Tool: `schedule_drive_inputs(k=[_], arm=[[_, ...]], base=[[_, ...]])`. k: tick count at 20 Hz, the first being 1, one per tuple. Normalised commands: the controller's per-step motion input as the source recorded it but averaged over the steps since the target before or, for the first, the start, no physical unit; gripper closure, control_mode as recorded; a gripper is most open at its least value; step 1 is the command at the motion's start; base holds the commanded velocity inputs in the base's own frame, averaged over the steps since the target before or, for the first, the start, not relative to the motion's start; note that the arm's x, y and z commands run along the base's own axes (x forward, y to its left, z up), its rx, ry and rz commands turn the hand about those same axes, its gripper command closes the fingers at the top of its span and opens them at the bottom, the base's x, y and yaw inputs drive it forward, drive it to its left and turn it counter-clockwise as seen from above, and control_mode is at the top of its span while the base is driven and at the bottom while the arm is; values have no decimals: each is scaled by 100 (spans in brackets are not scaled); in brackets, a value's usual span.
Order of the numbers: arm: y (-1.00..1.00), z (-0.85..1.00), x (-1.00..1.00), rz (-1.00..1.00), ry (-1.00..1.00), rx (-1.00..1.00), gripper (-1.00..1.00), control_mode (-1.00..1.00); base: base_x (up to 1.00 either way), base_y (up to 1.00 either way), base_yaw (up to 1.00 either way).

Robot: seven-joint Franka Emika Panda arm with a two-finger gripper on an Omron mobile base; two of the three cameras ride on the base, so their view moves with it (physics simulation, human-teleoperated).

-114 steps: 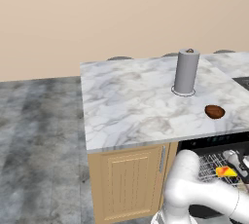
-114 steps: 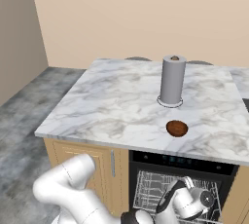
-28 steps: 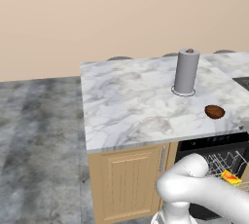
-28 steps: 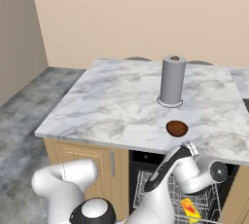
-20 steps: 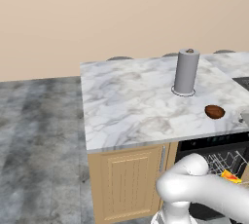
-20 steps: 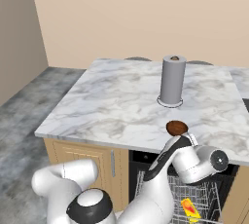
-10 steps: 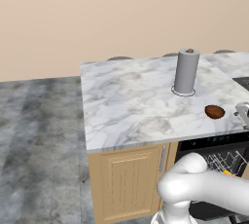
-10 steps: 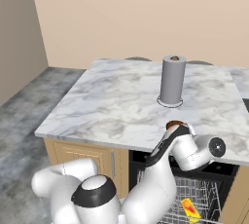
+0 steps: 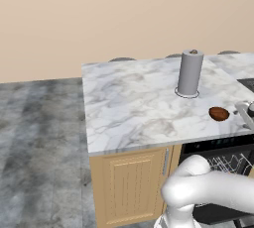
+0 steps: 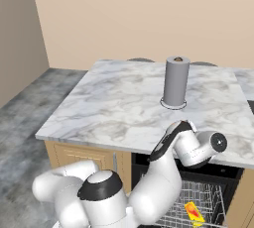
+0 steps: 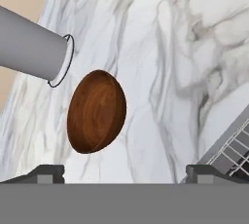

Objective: Pick up the cup and bowl from the counter, place them in the dishwasher, and close the dishwasher door.

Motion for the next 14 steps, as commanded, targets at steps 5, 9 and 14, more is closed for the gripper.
schedule_drive_inputs(k=[5,9,14], arm=[[15,0,20,3,0,2,-100,-100],[12,0,28,3,0,4,-100,-100],[6,-10,25,3,2,2,-100,-100]], base=[[0,0,0],[0,0,0],[0,0,0]])
